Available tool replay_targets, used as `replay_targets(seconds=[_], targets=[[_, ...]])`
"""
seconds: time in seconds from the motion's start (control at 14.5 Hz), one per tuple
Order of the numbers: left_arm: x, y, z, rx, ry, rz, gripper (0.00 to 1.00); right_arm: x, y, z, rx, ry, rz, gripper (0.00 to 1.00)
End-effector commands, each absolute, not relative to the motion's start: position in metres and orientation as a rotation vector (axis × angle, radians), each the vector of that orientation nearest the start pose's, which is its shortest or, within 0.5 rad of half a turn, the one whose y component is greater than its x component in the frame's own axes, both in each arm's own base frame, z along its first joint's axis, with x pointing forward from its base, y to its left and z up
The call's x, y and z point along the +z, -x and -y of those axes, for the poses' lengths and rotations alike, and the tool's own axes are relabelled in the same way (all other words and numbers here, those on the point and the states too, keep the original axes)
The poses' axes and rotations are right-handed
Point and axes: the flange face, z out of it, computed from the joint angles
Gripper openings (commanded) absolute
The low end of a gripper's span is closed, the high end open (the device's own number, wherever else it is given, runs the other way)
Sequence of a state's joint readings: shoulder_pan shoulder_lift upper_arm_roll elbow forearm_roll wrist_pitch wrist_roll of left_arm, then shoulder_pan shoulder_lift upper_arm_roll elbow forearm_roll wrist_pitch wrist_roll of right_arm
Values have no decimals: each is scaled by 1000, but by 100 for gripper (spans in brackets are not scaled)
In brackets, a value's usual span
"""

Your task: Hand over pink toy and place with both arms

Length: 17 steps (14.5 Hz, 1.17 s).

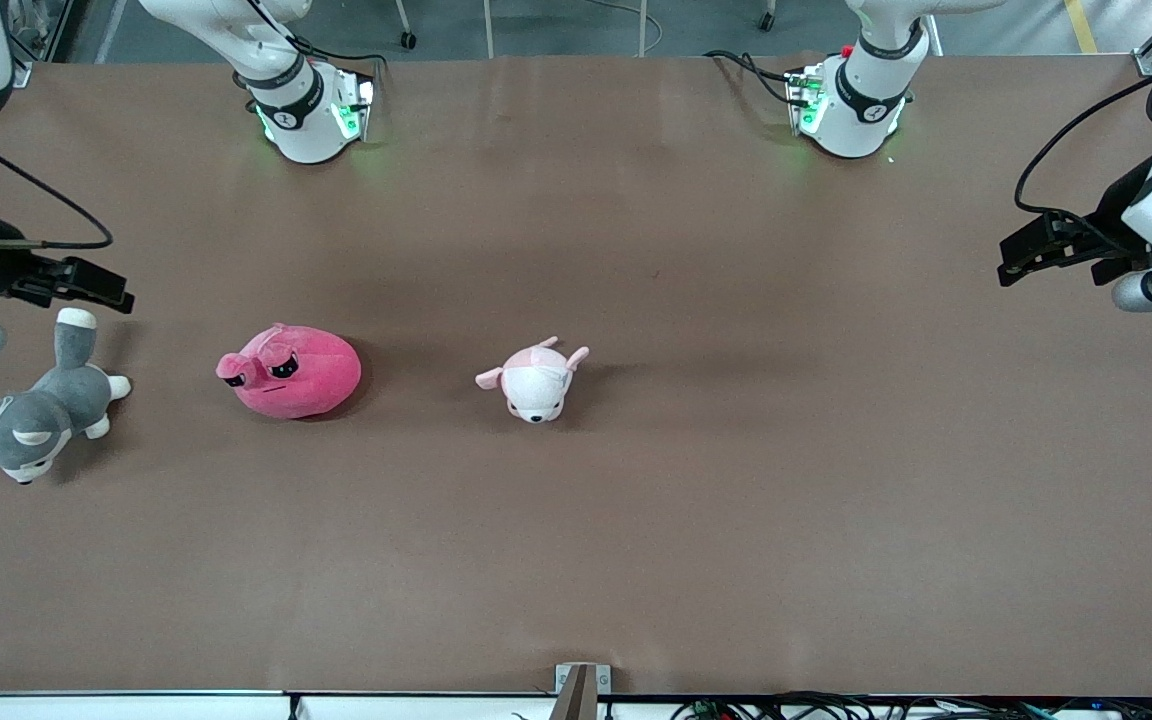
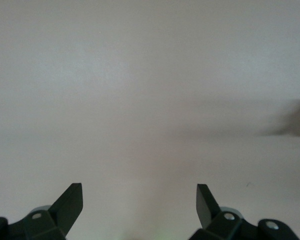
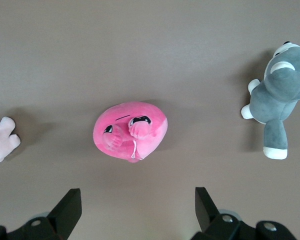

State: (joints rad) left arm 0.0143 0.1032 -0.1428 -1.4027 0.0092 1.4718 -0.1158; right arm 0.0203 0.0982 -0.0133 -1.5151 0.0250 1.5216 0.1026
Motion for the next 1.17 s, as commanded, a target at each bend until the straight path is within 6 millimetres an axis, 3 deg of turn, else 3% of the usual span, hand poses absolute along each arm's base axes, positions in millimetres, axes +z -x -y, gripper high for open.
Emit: replay_targets(seconds=[0.0,0.21,0.41,0.76,1.1], targets=[[642,-571,67,24,3123,-39,100,594,-567,2,136,3106,-193,100],[643,-569,64,22,3122,-39,100,593,-557,11,133,3104,-201,100],[645,-564,60,0,3116,-207,100,599,-542,13,126,3102,-203,100],[643,-542,55,-25,3110,-199,100,602,-524,16,126,3102,-203,100],[653,-536,55,-54,3108,-187,100,617,-503,15,83,3101,-202,100]])
